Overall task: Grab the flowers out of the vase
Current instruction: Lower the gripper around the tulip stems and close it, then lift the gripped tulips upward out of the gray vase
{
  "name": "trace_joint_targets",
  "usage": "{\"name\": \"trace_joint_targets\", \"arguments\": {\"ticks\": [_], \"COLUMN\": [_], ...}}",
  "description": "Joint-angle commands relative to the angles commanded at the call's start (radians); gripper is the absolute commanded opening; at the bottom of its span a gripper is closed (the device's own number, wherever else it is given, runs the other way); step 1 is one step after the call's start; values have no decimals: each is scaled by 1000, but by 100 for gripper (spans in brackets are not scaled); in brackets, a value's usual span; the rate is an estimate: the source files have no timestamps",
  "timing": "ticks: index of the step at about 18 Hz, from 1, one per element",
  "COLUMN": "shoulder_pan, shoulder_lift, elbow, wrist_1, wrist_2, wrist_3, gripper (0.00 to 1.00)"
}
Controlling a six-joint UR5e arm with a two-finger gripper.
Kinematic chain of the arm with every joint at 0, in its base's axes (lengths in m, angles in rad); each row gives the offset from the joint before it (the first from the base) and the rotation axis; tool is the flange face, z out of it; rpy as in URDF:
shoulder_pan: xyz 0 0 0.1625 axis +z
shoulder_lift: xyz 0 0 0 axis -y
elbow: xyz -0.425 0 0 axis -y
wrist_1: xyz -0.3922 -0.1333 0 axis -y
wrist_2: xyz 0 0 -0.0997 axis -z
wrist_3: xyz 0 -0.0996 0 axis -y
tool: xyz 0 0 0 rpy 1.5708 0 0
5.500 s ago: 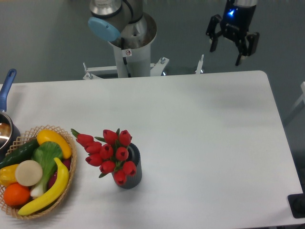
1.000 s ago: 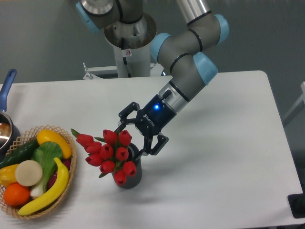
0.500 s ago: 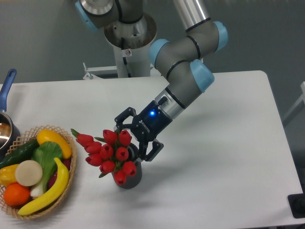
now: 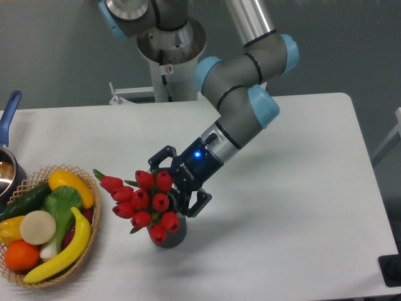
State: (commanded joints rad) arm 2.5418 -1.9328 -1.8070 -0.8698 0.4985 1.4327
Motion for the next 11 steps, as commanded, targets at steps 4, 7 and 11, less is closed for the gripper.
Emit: {"name": "trace_joint_targets", "arguments": {"ticks": [4,7,11], "shoulder_pan": [-2,0,0], "shoulder_lift": [0,0,2], "elbow": [8,9,8], "wrist_1": [0,0,0], "wrist_2": [2,2,2], "wrist_3": [-12,-15,-15], "gripper": [89,79,65]}}
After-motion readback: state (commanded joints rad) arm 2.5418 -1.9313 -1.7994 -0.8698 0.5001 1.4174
